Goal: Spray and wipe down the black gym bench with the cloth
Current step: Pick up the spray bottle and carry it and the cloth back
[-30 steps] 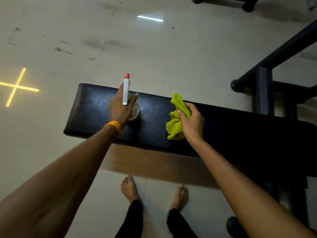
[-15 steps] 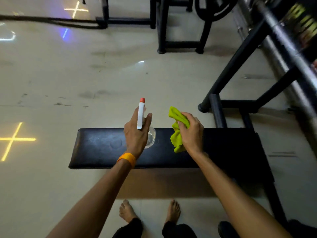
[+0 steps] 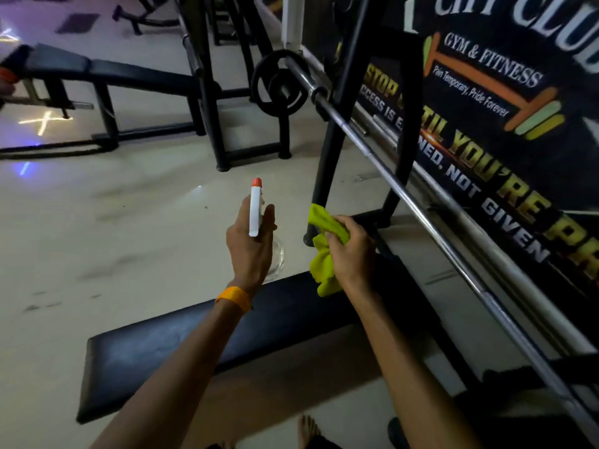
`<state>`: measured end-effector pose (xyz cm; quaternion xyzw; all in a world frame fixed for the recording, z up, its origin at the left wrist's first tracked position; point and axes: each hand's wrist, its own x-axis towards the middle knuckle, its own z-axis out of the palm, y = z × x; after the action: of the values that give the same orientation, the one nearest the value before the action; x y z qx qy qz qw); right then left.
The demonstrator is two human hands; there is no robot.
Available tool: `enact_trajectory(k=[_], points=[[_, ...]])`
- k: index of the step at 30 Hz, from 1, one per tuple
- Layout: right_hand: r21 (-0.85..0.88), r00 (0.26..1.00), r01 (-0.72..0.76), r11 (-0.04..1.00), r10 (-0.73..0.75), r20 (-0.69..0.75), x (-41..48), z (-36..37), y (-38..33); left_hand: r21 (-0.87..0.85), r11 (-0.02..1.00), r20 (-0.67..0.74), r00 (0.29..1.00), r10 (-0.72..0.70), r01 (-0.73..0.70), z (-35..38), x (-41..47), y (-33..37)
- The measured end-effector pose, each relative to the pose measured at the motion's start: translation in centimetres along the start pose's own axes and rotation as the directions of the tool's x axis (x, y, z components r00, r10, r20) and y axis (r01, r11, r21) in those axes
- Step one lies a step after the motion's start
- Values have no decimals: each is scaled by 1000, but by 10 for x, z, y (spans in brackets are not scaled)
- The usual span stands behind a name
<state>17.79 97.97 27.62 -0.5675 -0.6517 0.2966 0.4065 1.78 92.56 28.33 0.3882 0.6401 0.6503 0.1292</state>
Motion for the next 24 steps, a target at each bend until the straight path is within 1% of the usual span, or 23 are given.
enact_trajectory(k=[2, 5, 10, 13, 16, 18, 21, 24], points=[[1, 999, -10, 1000, 10, -35, -5, -8, -6, -29, 999, 42, 999, 15, -13, 3, -1, 11], [-11, 996, -30, 1000, 29, -89, -18, -14, -20, -96, 995, 92, 996, -8, 16, -2, -4, 22], [-56, 984, -95, 994, 86, -157, -48, -3, -46, -124, 992, 186, 982, 19, 5, -28, -6, 23], [-35, 974, -116, 993, 107, -200, -75, 5, -57, -140, 989, 244, 970, -1, 36, -45, -12, 26], [-21, 960, -153, 988, 144, -241, -102, 8, -64, -172, 984, 372, 928, 11, 57, -65, -18, 22], [-25, 946, -198, 980, 184, -265, -123, 8, -64, -210, 972, 454, 891, 0, 107, -76, -25, 14], [-44, 921, -246, 968, 220, -321, -160, 0, -62, -232, 958, 518, 855, -24, 167, -88, -42, 10], [-72, 886, -306, 949, 256, -386, -194, -19, -63, -236, 948, 573, 818, -40, 212, -95, -63, 20]])
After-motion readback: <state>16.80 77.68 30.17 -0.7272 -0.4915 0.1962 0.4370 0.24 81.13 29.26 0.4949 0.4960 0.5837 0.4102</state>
